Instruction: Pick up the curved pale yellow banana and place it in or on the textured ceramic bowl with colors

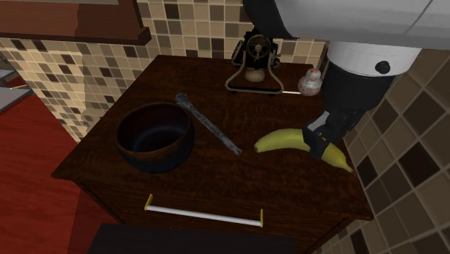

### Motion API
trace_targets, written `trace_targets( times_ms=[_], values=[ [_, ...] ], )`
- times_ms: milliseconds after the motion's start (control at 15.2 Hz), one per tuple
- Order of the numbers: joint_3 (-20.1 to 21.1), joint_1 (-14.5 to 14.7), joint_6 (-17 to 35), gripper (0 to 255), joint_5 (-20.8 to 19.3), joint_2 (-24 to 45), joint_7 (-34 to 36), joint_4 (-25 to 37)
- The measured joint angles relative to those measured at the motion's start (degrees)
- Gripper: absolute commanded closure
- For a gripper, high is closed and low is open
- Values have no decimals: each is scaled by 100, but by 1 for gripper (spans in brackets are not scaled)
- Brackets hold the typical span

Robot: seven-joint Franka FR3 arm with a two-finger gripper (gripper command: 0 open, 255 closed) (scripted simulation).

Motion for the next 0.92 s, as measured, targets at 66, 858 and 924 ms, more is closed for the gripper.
trace_targets(
  times_ms=[66, 858, 924],
  values=[
    [31, 2, -75, 255, 11, -30, 9, 43],
    [354, 6, -1101, 255, 149, -357, -18, 739],
    [405, 26, -1150, 255, 176, -366, 25, 769]
  ],
)
